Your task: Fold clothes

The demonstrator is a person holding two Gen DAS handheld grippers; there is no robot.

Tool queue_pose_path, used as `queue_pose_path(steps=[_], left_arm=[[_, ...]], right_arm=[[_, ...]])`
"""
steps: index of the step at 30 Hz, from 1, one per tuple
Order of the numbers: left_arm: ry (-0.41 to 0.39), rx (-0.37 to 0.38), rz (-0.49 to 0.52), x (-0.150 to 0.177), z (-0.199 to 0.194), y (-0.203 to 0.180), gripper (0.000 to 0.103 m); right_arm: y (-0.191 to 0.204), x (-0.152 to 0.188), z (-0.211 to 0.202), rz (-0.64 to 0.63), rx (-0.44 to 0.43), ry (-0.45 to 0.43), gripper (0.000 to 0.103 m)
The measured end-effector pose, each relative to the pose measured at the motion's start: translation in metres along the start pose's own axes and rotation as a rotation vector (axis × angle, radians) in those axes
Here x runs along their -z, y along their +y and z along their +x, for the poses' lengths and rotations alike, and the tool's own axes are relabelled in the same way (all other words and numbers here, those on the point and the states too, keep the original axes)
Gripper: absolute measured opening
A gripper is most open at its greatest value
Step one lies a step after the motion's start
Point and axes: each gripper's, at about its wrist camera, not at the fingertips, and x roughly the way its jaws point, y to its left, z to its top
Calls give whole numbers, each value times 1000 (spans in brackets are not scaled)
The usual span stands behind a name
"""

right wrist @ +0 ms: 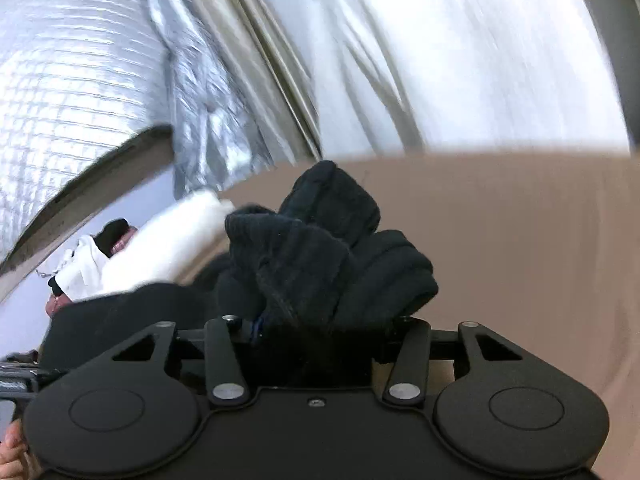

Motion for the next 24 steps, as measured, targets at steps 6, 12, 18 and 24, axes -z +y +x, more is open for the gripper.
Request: queue_pose_path(steps=[6,12,18,24], left_arm=[[168,-74,9,-5,21,5,75],[255,-62,-193,2,24,42,100],[302,-36,-239,1,32,51,103],[267,-13,-244,2,58,60,103]], right_arm=[[-18,8,13,84,74,78,56],[-39,17,23,247,86,154,77],[-54,32,31,330,14,200,89],[-52,39,36,277,-22,174,88]])
